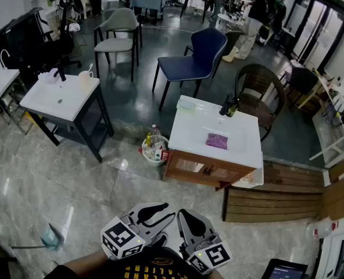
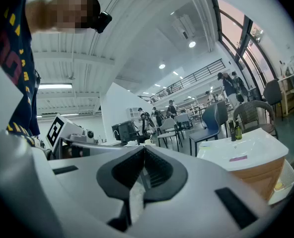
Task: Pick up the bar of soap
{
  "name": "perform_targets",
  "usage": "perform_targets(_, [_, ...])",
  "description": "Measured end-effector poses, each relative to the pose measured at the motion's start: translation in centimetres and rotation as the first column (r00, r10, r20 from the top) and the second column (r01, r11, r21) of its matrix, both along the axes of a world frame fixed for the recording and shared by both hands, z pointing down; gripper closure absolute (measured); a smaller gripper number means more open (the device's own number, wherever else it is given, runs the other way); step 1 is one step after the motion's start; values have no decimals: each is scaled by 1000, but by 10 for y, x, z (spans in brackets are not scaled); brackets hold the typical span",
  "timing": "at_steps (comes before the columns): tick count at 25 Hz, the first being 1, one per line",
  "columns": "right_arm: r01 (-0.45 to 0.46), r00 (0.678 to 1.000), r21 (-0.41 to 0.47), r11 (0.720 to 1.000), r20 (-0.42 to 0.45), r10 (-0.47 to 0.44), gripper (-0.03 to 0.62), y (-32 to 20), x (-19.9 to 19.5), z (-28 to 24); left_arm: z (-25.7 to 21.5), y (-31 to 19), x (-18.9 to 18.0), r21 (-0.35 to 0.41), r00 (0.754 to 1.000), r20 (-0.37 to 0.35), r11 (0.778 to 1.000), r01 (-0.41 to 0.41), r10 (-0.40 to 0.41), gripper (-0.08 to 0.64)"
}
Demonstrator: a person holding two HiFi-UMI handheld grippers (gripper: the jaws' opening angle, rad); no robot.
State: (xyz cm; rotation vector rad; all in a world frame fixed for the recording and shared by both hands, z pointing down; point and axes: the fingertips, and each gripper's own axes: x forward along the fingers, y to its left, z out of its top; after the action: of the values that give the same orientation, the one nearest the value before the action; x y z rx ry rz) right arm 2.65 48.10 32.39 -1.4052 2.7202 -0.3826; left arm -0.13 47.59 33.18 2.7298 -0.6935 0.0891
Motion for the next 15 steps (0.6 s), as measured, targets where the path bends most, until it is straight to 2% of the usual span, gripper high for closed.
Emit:
perform_targets(7, [11,1000,-11,1000,24,-10,574,12,20,0,1,13,18,-4,1000,19,1000,9,-9,422])
perform_targets(15, [14,997,-22,1000,76,-13,572,-1,23,4,7,0,22,-14,999,42,1000,16,-16,422])
